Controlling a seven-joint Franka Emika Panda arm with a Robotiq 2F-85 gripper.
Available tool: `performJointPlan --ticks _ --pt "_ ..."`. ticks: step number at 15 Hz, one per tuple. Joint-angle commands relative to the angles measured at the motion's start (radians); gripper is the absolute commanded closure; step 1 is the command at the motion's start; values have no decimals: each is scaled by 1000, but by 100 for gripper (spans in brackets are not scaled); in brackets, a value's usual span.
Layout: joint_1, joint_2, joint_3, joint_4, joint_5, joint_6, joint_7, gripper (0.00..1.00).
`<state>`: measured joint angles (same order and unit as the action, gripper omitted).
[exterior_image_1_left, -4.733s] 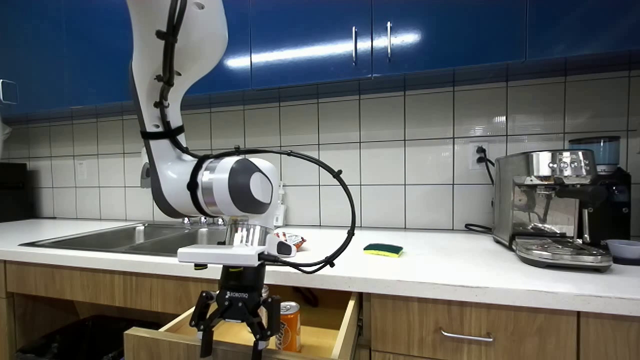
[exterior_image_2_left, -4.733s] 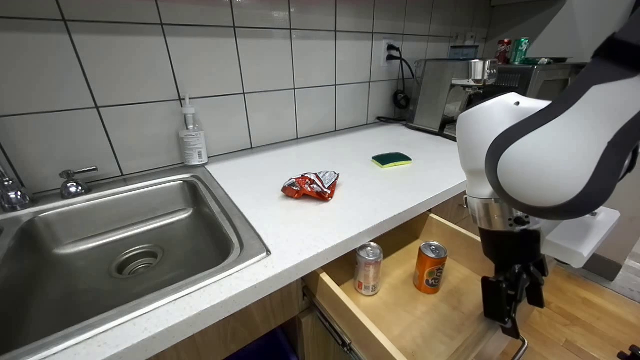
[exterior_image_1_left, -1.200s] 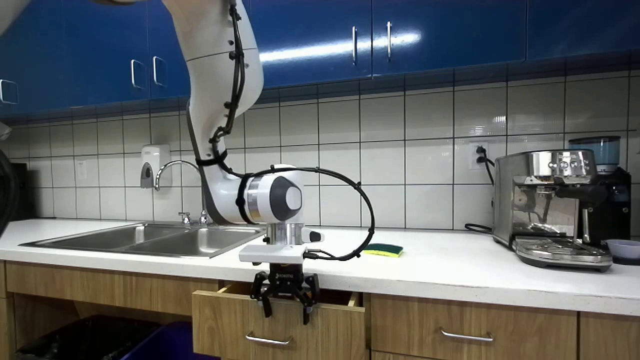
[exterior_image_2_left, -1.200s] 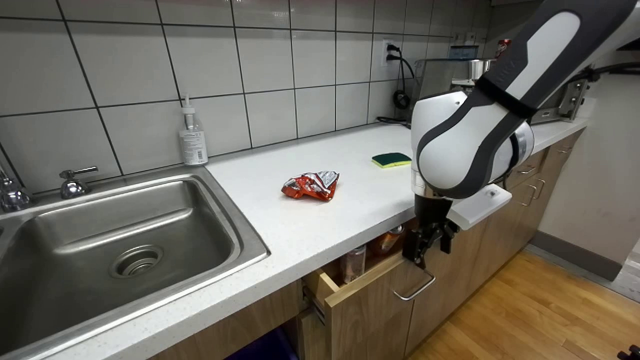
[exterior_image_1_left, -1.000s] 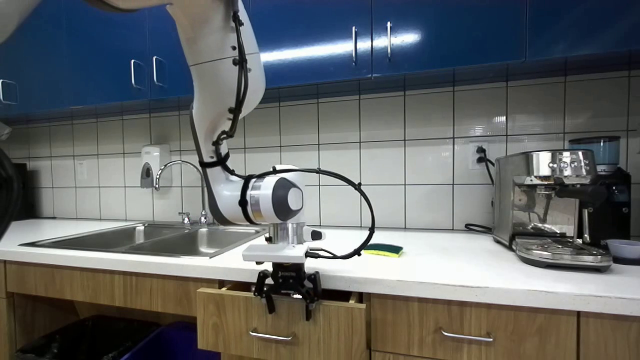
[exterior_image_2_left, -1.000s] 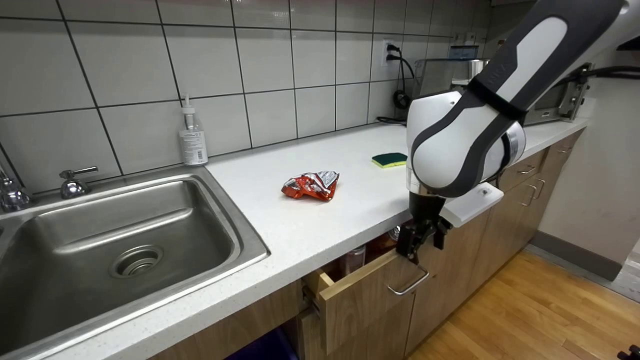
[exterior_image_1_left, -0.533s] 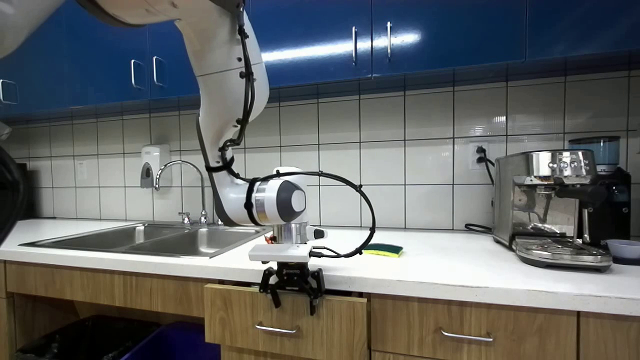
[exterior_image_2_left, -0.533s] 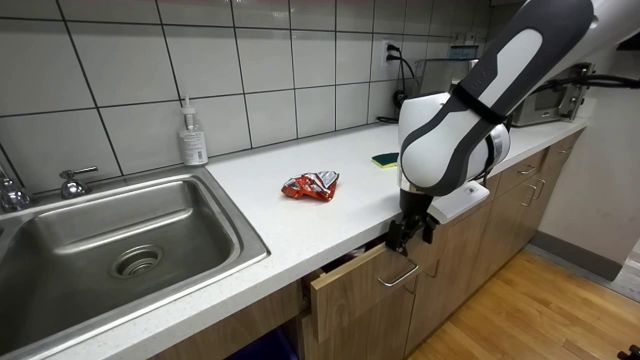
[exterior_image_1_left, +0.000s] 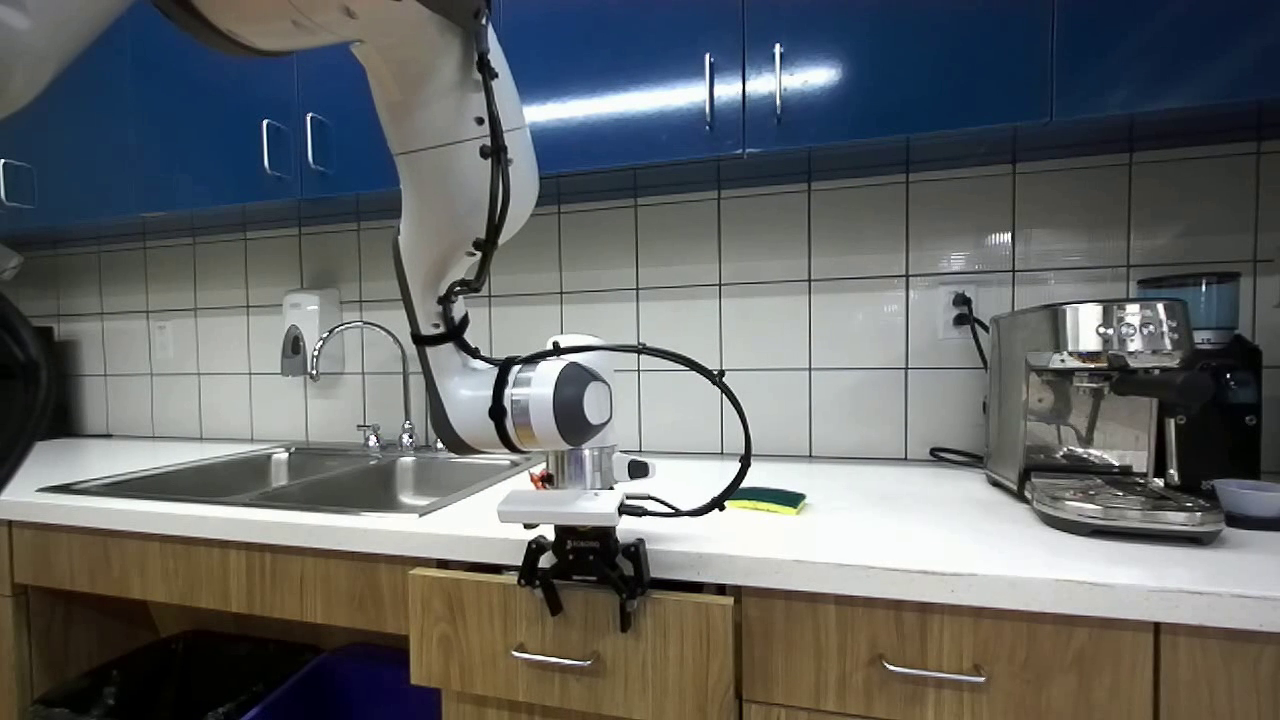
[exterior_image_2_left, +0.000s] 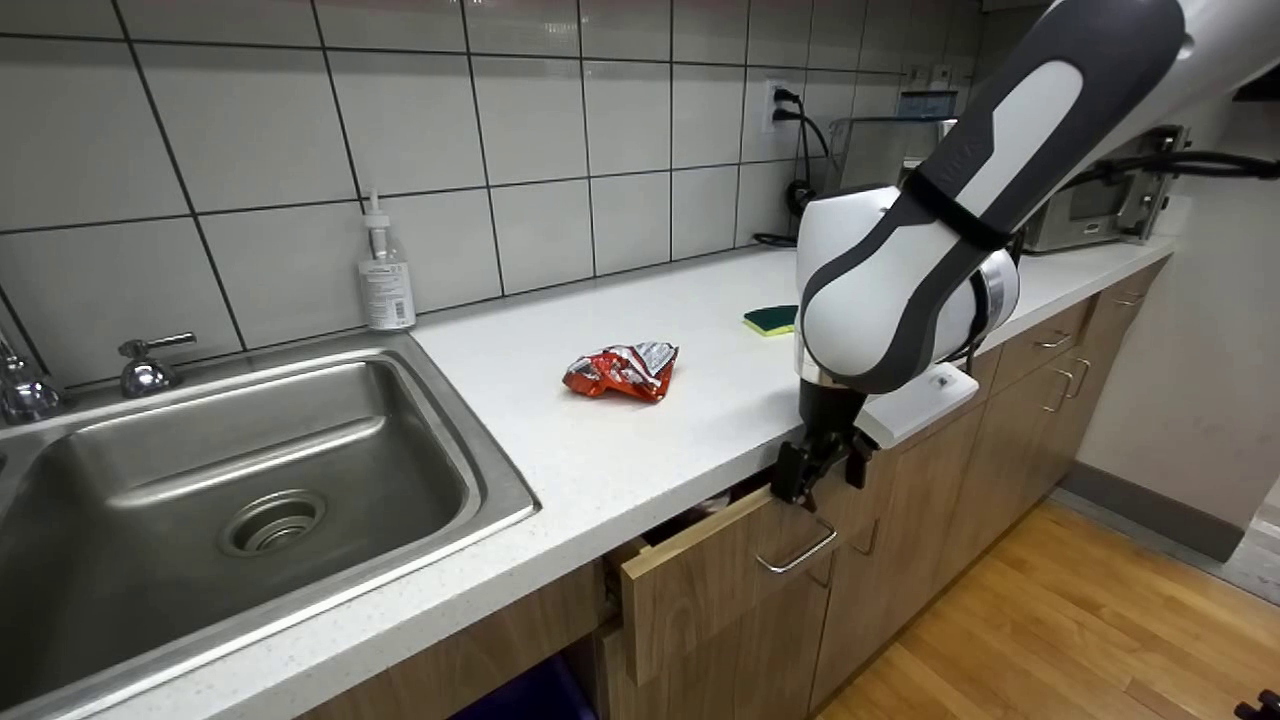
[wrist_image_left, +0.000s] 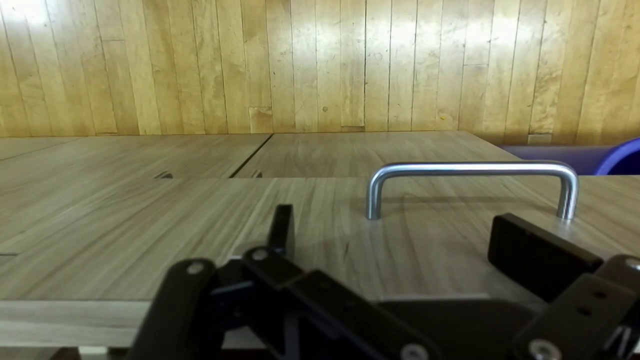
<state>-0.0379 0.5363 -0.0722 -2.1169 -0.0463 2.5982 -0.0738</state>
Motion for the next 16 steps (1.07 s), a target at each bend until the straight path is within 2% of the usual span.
performJointPlan --ticks 1,7,16 --pt "-5 31 15 52 -1 33 11 0" --pt "12 -31 13 -34 -18 79 12 0" --pt "56 -166 -6 -226 -44 278 22 0"
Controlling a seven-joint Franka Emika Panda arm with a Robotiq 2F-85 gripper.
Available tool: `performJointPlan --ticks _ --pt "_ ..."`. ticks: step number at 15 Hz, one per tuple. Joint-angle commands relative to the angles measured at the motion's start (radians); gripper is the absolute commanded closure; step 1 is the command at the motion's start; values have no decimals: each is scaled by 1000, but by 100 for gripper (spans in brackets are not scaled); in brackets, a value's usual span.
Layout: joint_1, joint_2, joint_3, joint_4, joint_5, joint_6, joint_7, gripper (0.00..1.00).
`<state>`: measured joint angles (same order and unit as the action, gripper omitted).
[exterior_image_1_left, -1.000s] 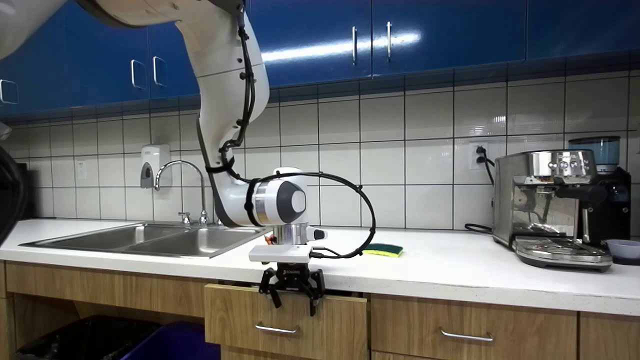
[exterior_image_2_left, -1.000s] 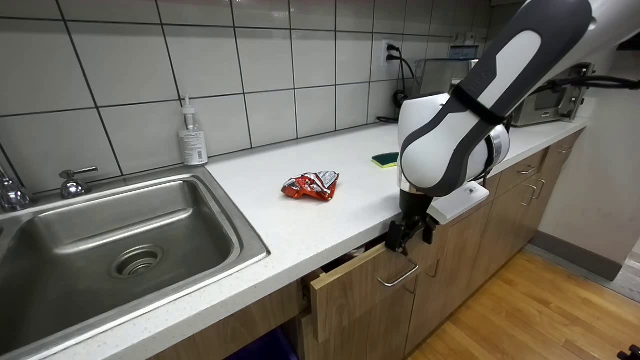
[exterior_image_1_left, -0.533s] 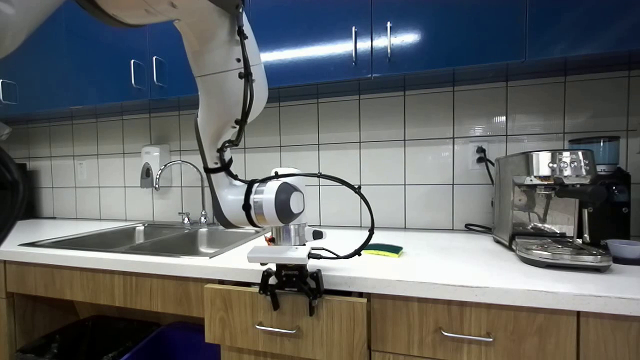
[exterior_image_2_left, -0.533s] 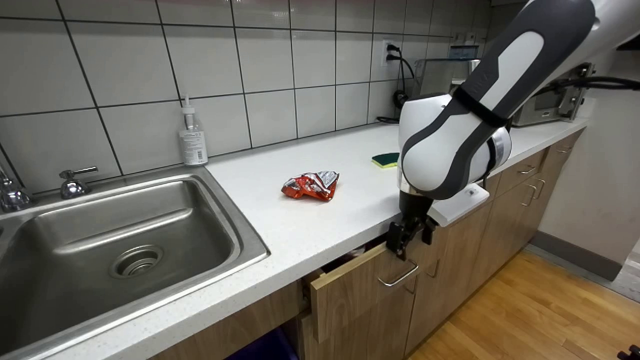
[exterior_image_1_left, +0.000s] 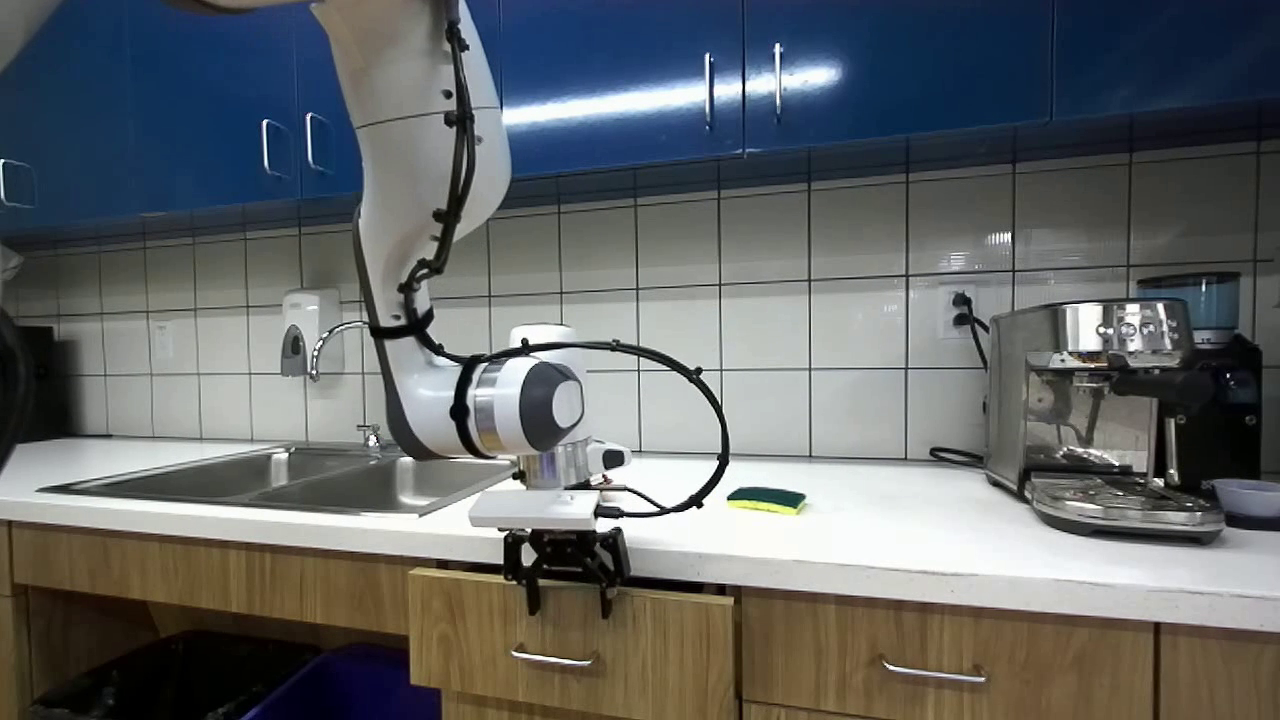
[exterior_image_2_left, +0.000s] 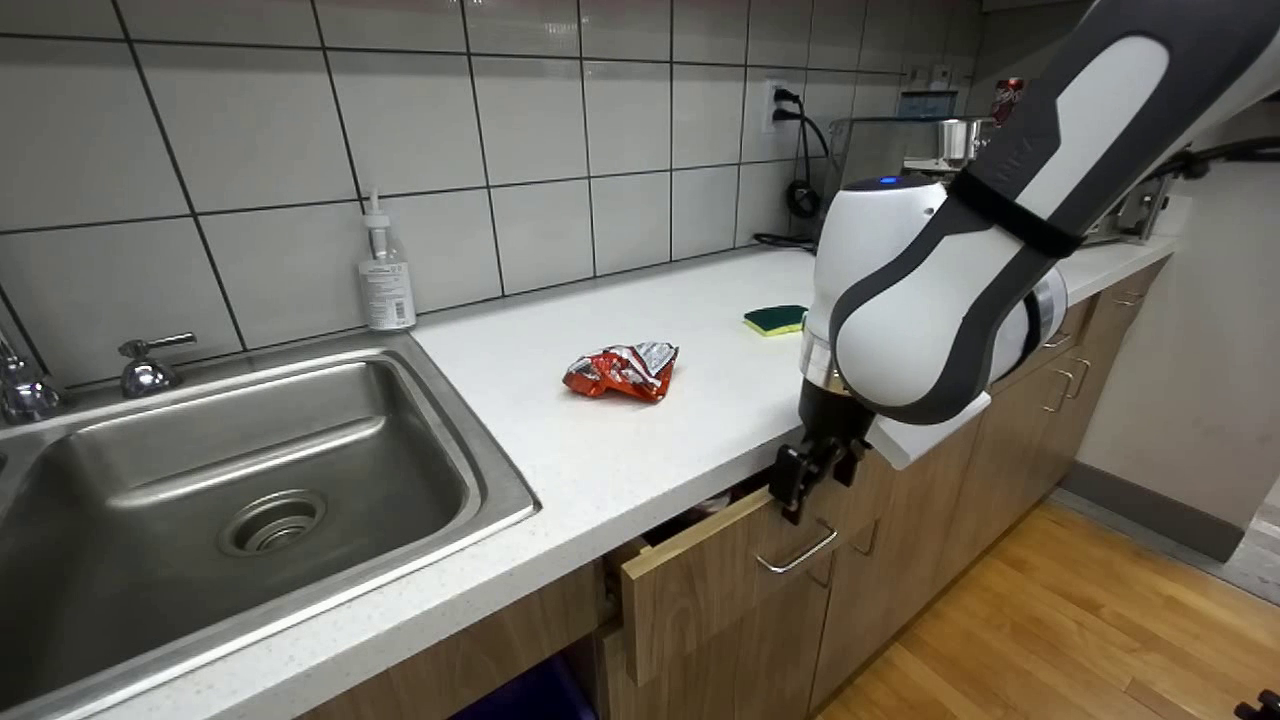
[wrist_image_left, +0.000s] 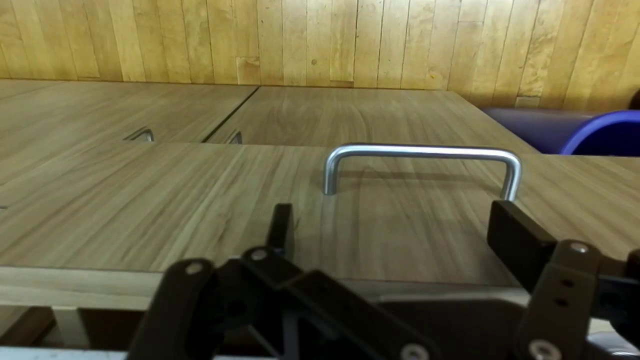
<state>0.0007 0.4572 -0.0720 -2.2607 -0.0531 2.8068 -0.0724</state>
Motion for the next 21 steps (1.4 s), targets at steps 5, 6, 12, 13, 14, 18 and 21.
performJointPlan --ticks 5,6,12,13,14,18,21 --pt "21 -175 -5 -176 -43 160 16 0" --pt "15 -195 2 -190 -34 159 13 0" --pt "-4 -346 29 -277 1 127 0 0" --pt "-5 -367 31 -285 8 113 -1 0" --pt "-3 -385 31 -290 10 100 1 0" --pt "-6 -441 48 -297 70 28 -28 0" --pt "-2 -465 48 -286 117 -21 -39 0"
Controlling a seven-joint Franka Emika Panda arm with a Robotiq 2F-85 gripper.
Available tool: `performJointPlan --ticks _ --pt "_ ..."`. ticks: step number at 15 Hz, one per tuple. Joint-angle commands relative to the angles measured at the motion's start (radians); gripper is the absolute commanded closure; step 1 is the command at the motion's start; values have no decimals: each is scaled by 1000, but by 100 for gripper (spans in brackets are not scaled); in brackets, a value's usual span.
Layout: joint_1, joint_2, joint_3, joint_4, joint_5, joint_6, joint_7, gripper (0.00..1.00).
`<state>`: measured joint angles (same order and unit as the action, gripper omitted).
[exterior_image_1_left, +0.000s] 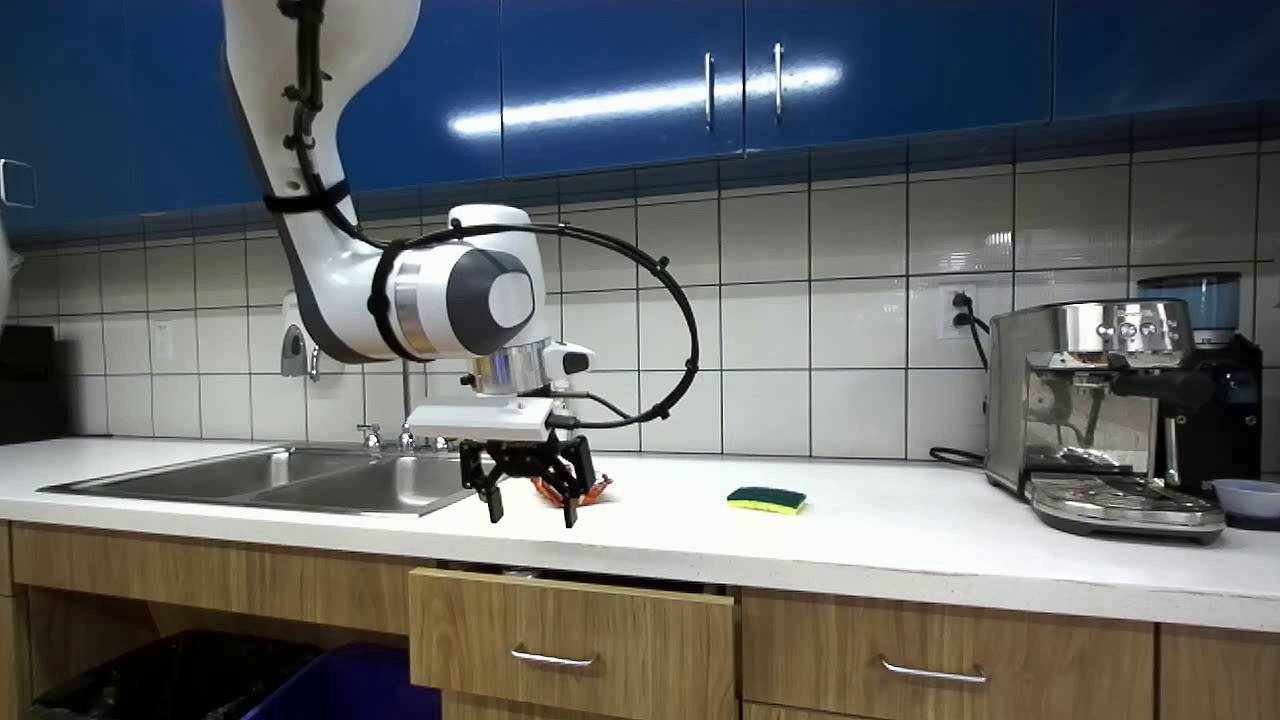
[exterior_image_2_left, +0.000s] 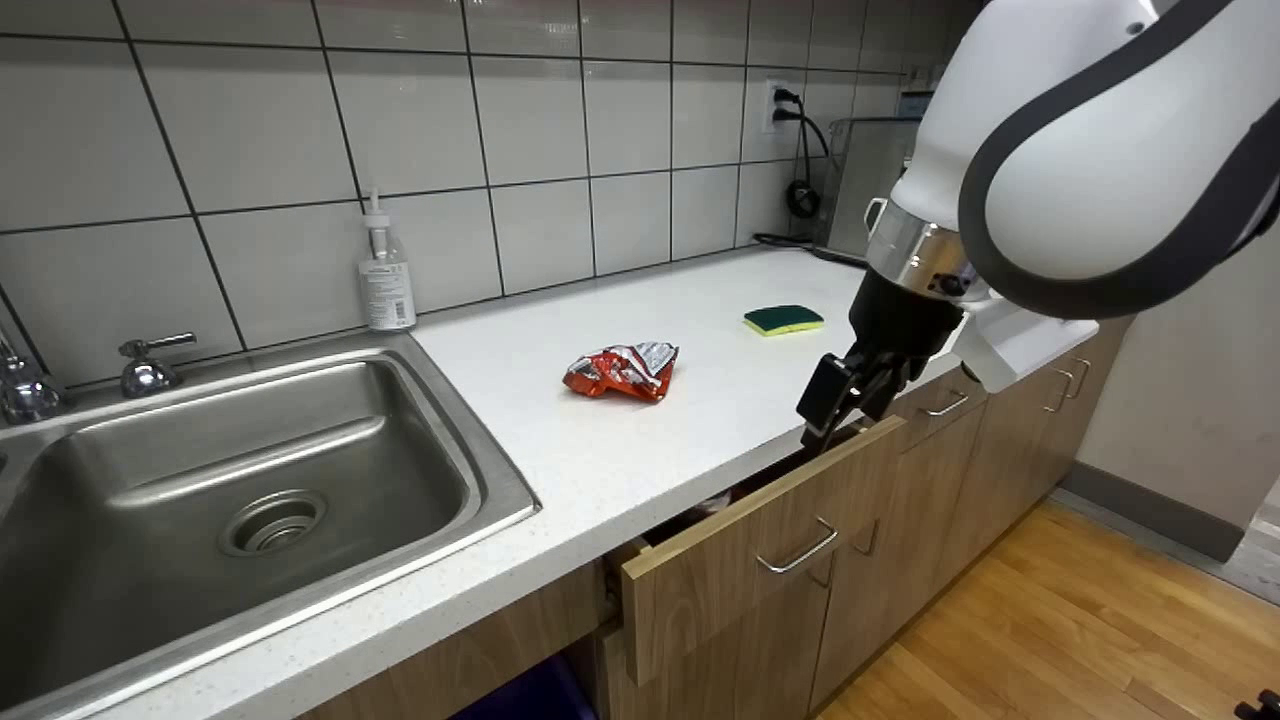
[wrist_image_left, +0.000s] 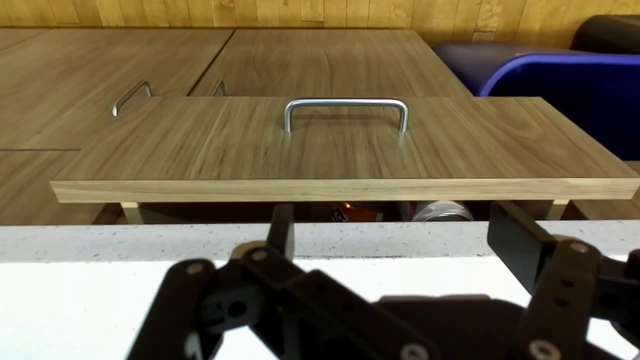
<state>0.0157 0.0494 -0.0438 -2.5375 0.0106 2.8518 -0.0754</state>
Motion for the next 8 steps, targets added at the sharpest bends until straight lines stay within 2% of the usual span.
performJointPlan --ticks 1,8 --pt "-17 -64 17 -5 56 -81 -32 0" --pt "-18 -90 5 26 24 -184 -17 0"
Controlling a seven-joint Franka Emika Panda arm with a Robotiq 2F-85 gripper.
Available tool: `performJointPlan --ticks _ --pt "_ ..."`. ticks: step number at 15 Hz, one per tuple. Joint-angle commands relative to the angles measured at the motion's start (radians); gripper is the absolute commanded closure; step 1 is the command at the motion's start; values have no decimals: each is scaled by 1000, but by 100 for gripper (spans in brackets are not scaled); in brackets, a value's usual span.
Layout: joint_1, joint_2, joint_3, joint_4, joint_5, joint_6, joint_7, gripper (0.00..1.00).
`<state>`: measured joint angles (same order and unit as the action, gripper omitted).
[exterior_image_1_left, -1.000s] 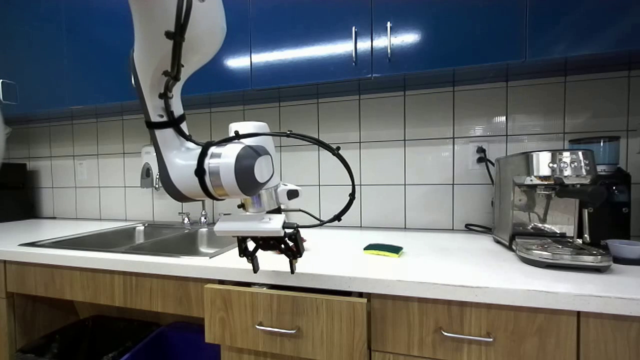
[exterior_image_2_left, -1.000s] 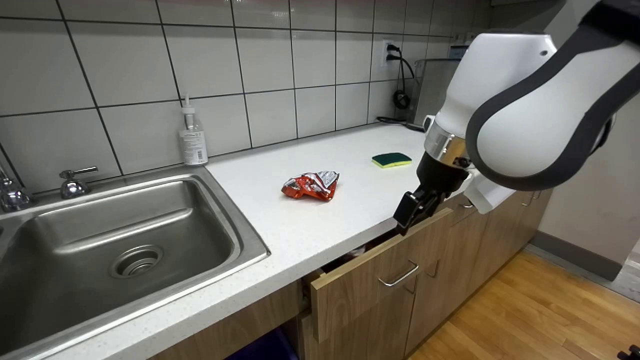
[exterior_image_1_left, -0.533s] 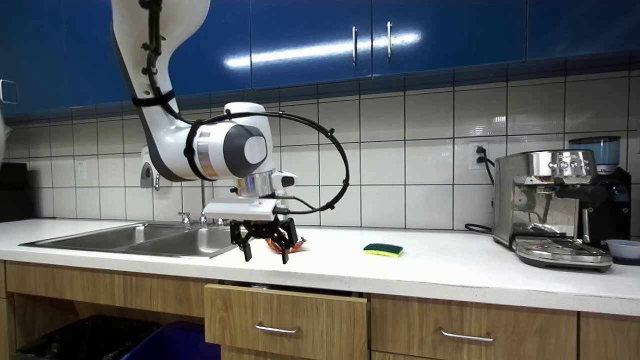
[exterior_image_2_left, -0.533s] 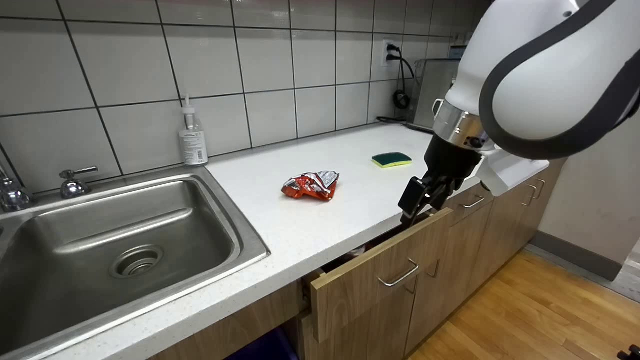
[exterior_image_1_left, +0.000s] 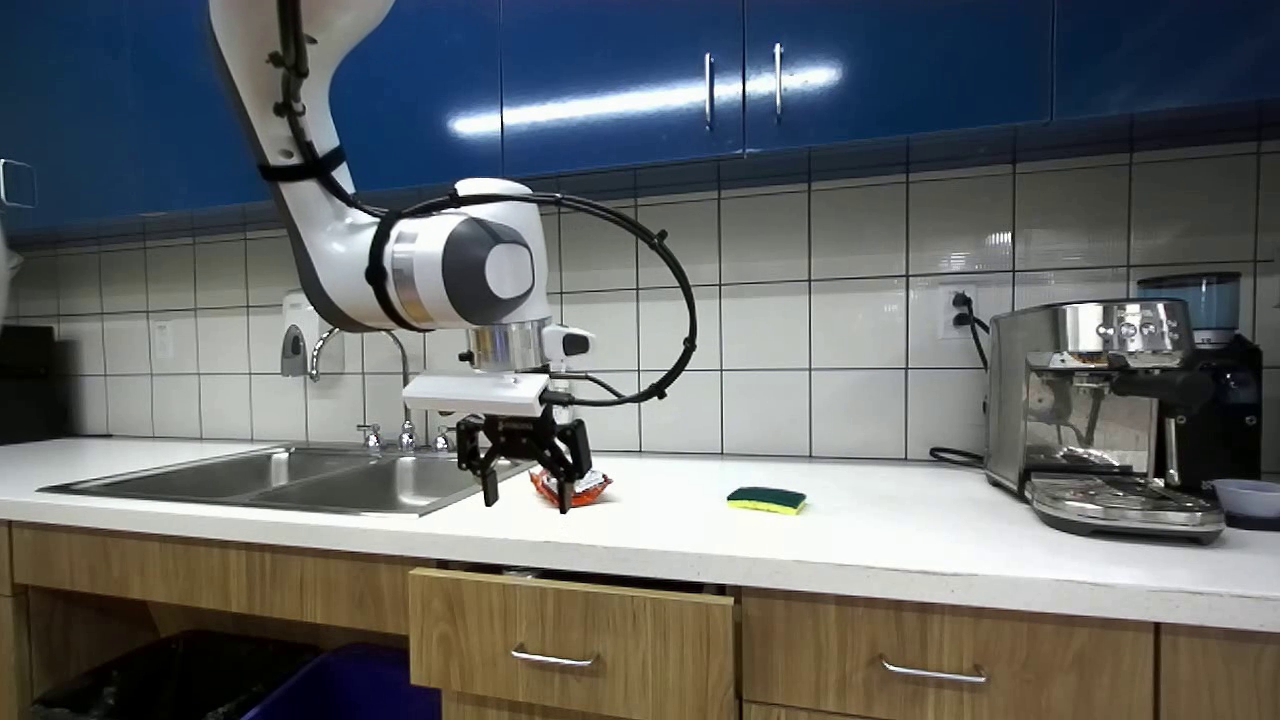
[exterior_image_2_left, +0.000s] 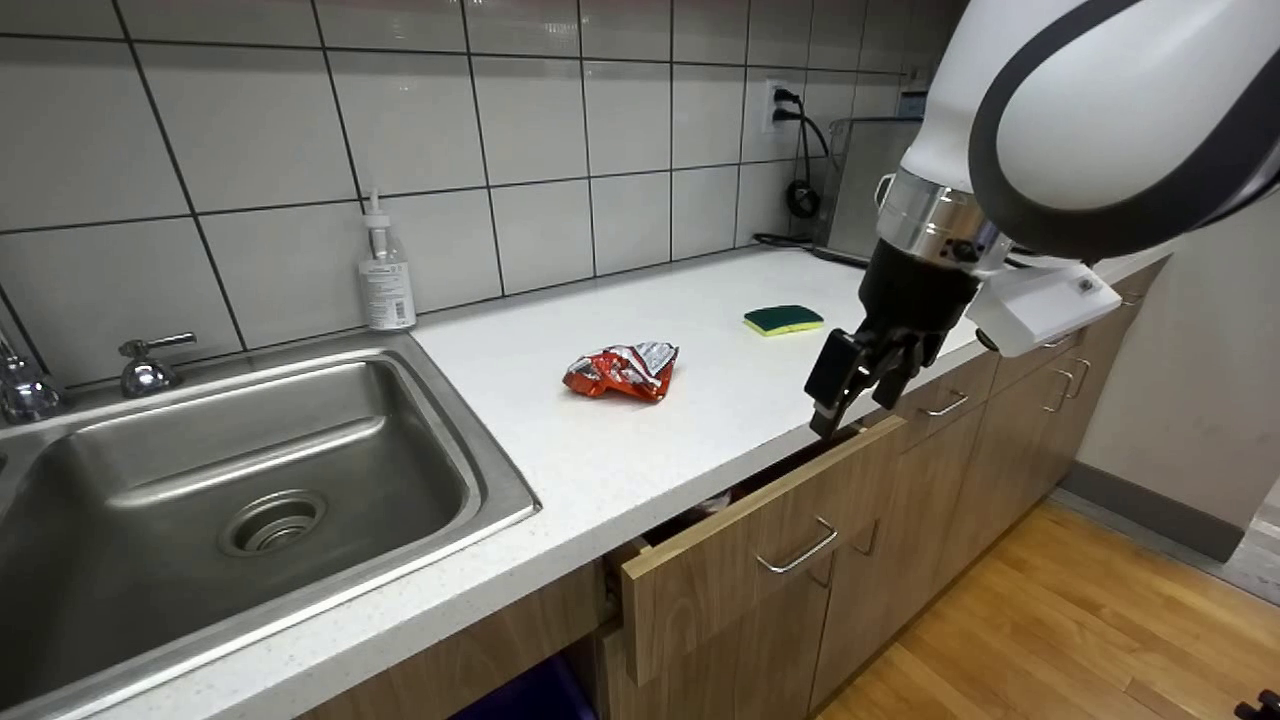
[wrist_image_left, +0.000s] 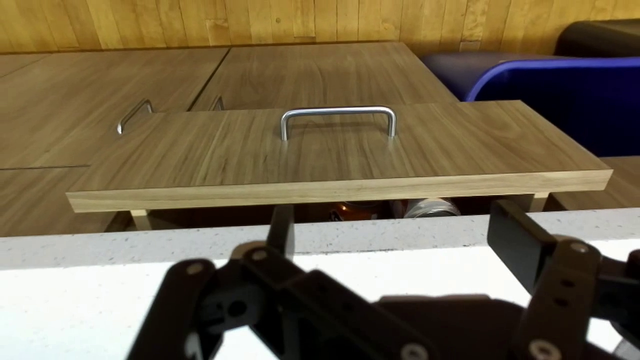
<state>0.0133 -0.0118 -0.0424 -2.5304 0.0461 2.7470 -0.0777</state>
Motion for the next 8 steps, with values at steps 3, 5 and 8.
performJointPlan --ticks 3,5,8 --pt "-10 -7 10 9 -4 -35 3 0" --pt "-10 -8 10 11 -4 -40 3 0" --pt "-10 -9 10 11 -4 -43 3 0"
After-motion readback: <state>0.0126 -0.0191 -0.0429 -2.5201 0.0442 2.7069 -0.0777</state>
